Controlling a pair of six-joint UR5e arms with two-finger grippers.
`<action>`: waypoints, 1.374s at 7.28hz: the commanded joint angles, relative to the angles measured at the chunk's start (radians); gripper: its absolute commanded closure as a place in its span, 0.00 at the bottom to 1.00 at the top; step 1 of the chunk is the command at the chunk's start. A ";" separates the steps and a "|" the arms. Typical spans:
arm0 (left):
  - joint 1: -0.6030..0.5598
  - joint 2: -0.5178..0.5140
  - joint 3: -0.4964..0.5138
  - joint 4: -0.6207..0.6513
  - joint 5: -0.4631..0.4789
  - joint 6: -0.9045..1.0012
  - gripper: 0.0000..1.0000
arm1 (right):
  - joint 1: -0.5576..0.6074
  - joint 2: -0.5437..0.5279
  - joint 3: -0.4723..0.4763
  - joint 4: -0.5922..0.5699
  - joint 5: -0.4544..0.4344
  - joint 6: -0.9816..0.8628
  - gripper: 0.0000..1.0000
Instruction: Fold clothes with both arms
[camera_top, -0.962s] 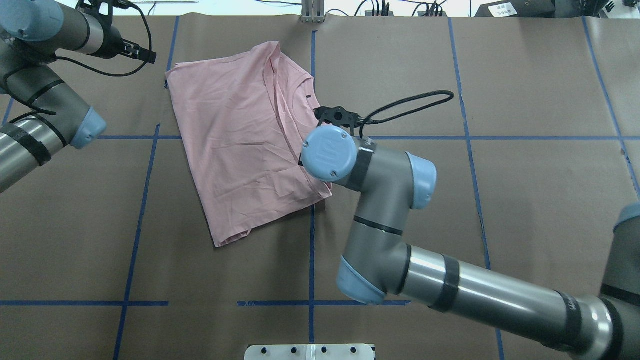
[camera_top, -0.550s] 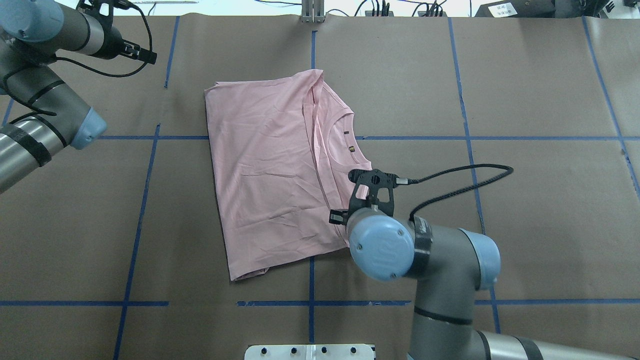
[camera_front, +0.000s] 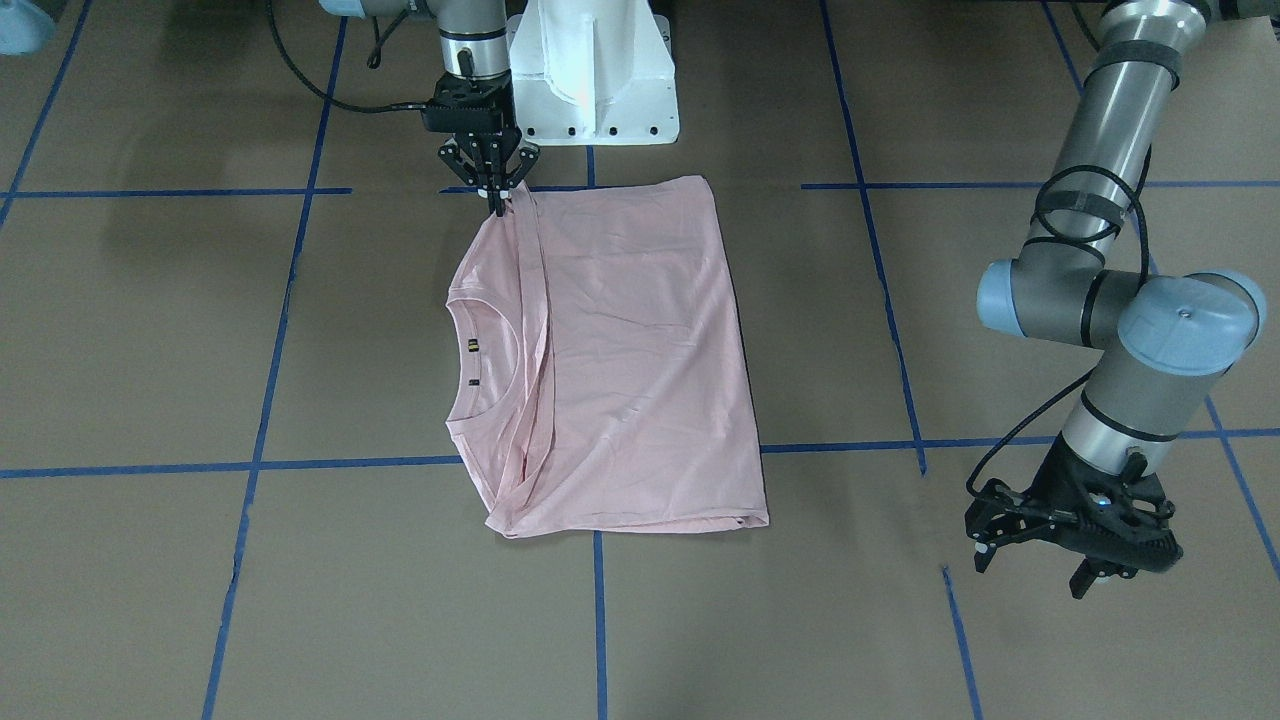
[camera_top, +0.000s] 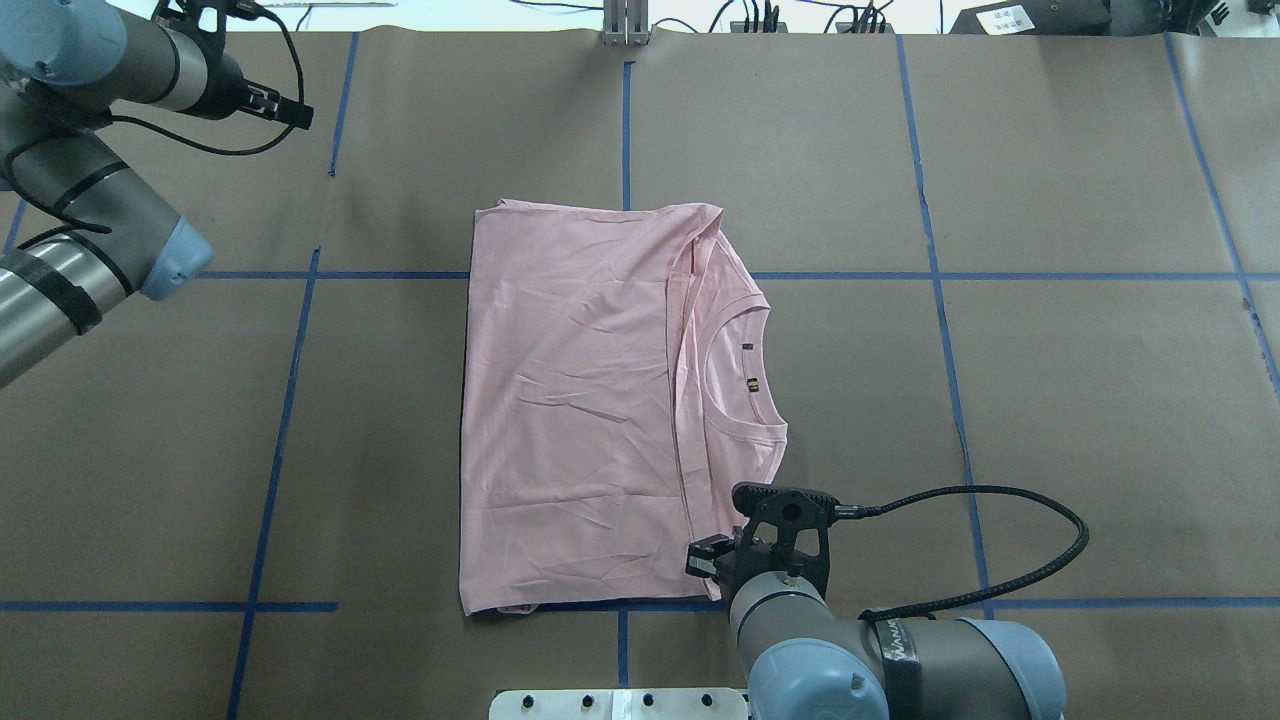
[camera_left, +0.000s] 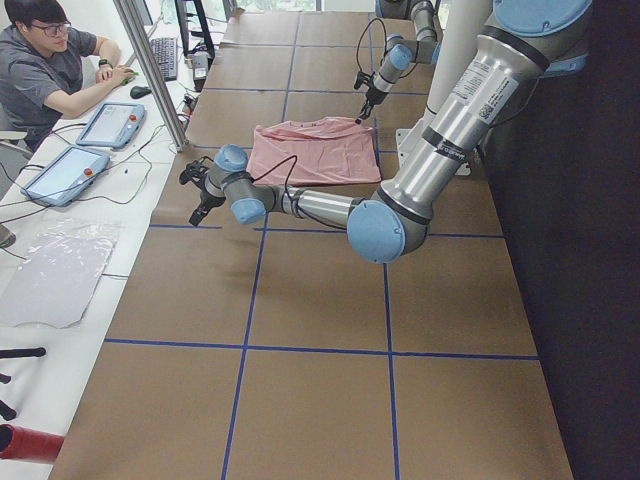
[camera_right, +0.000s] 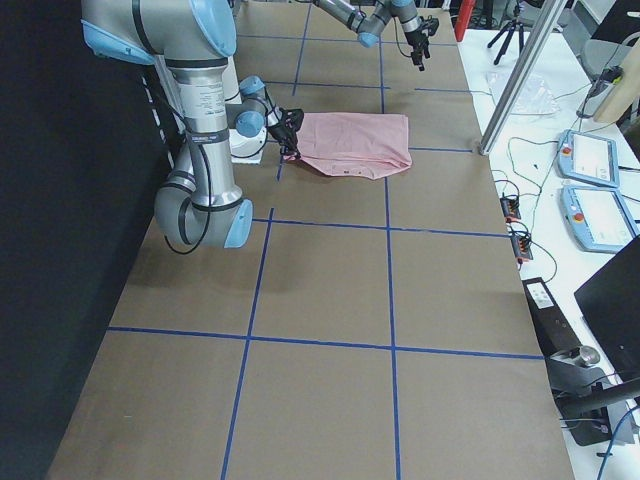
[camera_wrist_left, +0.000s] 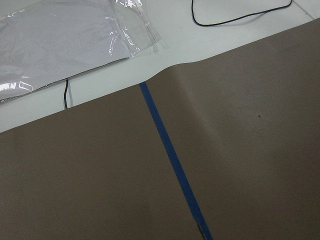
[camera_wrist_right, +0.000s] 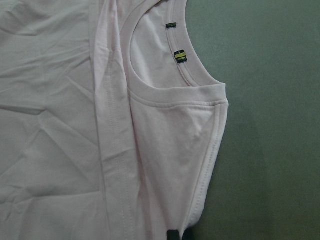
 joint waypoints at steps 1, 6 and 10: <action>0.002 0.000 0.000 0.000 0.000 0.000 0.00 | -0.010 0.008 0.005 0.000 -0.001 -0.006 0.00; 0.002 0.000 0.000 0.003 0.000 0.000 0.00 | 0.042 0.095 -0.046 -0.047 0.120 -0.435 0.17; 0.003 0.000 0.000 0.003 0.000 -0.002 0.00 | -0.004 0.087 -0.043 -0.078 0.168 -0.529 0.57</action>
